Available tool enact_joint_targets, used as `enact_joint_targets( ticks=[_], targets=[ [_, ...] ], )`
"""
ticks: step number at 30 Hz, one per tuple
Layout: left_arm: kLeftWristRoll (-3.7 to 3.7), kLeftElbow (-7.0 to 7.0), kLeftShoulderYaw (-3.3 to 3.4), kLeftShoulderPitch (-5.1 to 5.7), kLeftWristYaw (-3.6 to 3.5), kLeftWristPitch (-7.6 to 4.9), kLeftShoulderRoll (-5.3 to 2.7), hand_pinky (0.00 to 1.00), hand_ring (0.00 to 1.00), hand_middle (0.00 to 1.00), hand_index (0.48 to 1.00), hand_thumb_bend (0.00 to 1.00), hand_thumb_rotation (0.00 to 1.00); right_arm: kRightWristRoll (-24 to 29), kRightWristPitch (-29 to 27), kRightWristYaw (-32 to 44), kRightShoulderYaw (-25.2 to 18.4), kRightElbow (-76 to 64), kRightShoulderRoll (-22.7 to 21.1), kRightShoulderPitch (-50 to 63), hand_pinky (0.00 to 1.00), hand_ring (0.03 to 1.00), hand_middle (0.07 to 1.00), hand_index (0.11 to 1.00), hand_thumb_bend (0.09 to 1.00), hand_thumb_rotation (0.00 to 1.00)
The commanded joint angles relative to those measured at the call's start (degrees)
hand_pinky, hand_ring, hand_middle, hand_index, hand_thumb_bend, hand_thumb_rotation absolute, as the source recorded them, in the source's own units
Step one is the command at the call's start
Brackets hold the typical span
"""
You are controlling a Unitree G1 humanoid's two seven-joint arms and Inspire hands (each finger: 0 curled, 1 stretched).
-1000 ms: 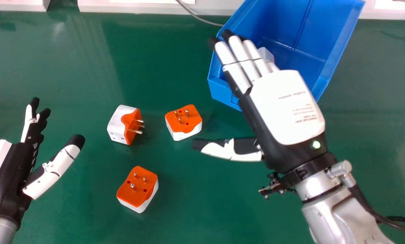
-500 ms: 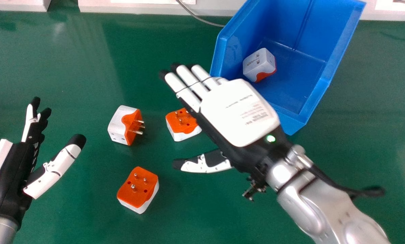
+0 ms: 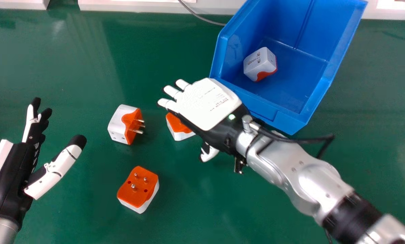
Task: Pick all objects and put in blue box
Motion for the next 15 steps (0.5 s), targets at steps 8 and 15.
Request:
enact_joint_targets(
  ticks=[8, 15],
  targets=[
    [0.27, -2.97, 0.25, 1.0, 0.25, 1.05, 0.04, 1.0, 1.0, 1.0, 1.0, 0.56, 0.65, -0.28, 1.57, -2.39, 2.64, 10.32, 3.96, -9.04, 0.81, 0.911, 0.916, 0.845, 0.541, 0.04],
    [0.13, -4.76, 0.16, 1.46, 0.36, 3.02, -0.42, 1.0, 1.0, 1.0, 1.0, 0.56, 0.64, 0.26, 2.92, -2.24, 4.02, 16.01, 6.24, -12.21, 0.79, 0.9, 0.902, 0.826, 0.564, 0.16]
  ],
)
